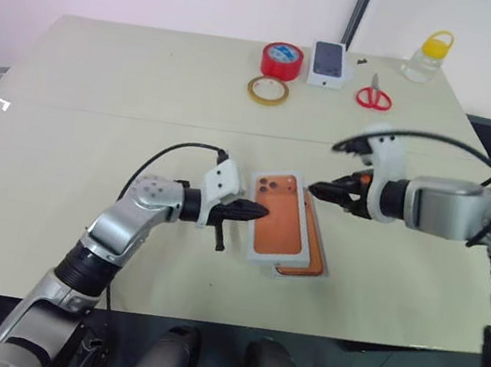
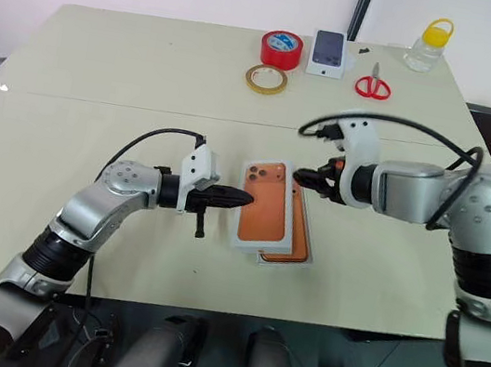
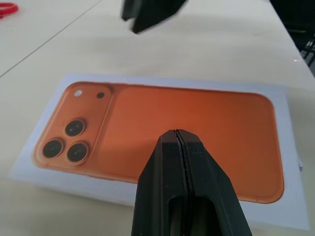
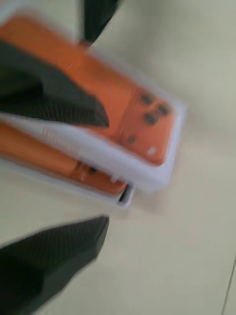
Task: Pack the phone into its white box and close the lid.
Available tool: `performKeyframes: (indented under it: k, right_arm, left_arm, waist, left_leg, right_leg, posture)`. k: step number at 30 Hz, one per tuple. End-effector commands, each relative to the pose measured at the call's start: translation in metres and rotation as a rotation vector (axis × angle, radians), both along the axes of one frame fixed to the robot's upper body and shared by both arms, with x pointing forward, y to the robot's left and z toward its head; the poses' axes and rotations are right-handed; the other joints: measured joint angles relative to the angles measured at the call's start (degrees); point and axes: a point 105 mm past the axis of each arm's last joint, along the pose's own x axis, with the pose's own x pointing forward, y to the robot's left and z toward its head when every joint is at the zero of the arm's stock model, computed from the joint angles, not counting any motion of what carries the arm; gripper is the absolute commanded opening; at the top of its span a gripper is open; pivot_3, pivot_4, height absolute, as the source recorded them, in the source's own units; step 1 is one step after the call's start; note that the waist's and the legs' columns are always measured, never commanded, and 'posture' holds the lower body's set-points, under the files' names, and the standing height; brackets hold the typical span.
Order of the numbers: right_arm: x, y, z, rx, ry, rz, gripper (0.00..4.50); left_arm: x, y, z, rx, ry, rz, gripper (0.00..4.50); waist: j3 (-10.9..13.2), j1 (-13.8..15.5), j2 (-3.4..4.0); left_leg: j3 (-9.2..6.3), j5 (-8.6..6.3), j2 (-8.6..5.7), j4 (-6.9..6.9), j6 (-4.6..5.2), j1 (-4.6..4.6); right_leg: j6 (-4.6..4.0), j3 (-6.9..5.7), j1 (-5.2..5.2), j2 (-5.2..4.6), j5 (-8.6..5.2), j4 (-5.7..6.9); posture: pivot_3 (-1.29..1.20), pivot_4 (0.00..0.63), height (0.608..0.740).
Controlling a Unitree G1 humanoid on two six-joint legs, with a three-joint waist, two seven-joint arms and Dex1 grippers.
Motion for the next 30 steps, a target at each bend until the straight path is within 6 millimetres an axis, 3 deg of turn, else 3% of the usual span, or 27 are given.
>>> performKeyframes:
  k: [1, 3, 10, 19, 30]
  right_arm:
    - [0.002, 0.003, 0.008, -0.143, -0.149, 0.111, 1.17]
    - [-0.001, 0.002, 0.0, -0.288, -0.207, 0.196, 0.08]
    - [-0.008, 0.006, -0.018, -0.38, -0.225, 0.338, 0.03]
    - [-0.012, 0.011, -0.029, -0.409, -0.219, 0.403, 0.03]
    - [-0.025, 0.014, -0.029, -0.403, -0.211, 0.455, 0.03]
  left_arm:
    - [0.011, 0.011, 0.018, -0.008, -0.071, 0.056, 0.0]
    - [0.022, 0.026, 0.018, 0.027, -0.076, 0.136, 0.0]
    - [0.038, 0.052, 0.011, 0.119, -0.054, 0.251, 0.0]
    - [0.024, 0.023, -0.01, 0.251, -0.037, 0.087, 0.0]
    - [0.002, -0.009, -0.001, 0.191, -0.041, -0.073, 0.0]
  waist:
    - [0.0, 0.0, -0.01]
    - [0.0, 0.1, 0.01]
    - [0.0, 0.3, -0.01]
    - [0.0, 0.3, -0.02]
    - [0.0, 0.3, -0.02]
  left_leg:
    - [0.0, 0.0, -0.01, 0.01, 0.0, 0.0]
    - [-0.01, 0.0, 0.0, 0.0, 0.0, 0.0]
    - [-0.02, 0.0, -0.01, -0.01, -0.02, 0.0]
    - [-0.02, 0.18, -0.05, -0.01, -0.34, -0.01]
    - [-0.03, 0.19, -0.04, -0.01, -0.36, -0.02]
  right_leg:
    - [0.0, 0.0, -0.01, 0.0, 0.0, 0.0]
    - [0.0, 0.0, -0.03, 0.0, 0.0, 0.01]
    - [0.01, 0.0, -0.04, -0.01, 0.0, 0.0]
    - [0.01, 0.0, -0.03, -0.05, 0.0, -0.02]
    - [0.01, 0.0, -0.04, -0.04, 0.0, 0.0]
  posture:
    - [0.0, 0.15, 0.74]
    - [0.0, 0.15, 0.74]
    - [0.0, 0.15, 0.74]
    - [0.0, 0.15, 0.74]
    - [0.0, 0.15, 0.74]
